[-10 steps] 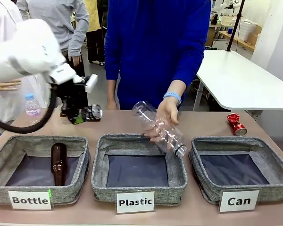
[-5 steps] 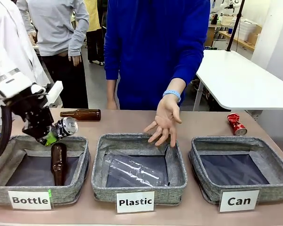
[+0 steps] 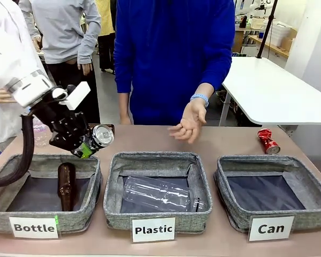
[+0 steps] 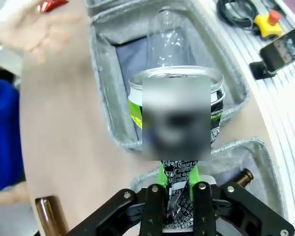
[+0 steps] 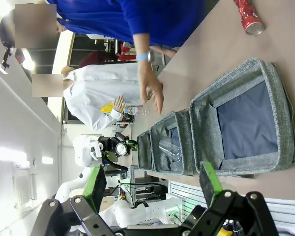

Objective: Sort the can waste into the basket.
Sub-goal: Pick up the can waste from the table and place it in the right Fabric basket.

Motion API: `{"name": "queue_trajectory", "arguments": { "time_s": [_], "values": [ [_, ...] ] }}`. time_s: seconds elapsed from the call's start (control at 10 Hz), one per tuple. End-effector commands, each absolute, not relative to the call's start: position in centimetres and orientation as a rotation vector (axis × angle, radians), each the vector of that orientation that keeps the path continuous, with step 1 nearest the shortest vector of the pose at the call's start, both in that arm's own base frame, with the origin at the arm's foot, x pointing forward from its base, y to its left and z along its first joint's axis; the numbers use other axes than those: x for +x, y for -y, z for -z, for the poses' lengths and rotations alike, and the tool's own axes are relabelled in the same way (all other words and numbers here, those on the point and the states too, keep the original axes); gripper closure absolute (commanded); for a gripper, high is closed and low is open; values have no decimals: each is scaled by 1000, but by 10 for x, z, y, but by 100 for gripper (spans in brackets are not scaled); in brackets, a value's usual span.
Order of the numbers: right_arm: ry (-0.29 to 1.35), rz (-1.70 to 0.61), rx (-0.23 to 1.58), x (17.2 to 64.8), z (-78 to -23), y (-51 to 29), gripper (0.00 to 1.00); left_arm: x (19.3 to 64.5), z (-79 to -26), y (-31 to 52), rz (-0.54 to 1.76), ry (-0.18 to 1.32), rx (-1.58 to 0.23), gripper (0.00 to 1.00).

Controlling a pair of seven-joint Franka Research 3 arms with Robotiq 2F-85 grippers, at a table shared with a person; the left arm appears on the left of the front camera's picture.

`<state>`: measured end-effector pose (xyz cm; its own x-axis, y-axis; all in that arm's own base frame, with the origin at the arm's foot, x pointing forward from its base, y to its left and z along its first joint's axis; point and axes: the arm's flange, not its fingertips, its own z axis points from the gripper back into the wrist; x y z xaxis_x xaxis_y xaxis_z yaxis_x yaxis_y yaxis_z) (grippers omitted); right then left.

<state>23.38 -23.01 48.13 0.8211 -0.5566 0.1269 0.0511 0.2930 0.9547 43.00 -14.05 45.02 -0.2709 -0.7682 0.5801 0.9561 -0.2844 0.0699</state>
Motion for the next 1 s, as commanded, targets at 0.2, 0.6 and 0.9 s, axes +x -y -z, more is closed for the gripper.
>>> {"name": "queue_trajectory", "arguments": {
  "time_s": [0.2, 0.6, 0.9],
  "values": [
    [515, 407, 1226, 235, -483, 232, 0, 448, -448, 121, 1755, 485, -576, 100],
    [515, 407, 1226, 235, -483, 232, 0, 453, -453, 119, 1627, 443, -742, 100],
    [515, 407, 1226, 235, -483, 232, 0, 445, -489, 204, 1444, 535, -999, 100]
  ]
}}
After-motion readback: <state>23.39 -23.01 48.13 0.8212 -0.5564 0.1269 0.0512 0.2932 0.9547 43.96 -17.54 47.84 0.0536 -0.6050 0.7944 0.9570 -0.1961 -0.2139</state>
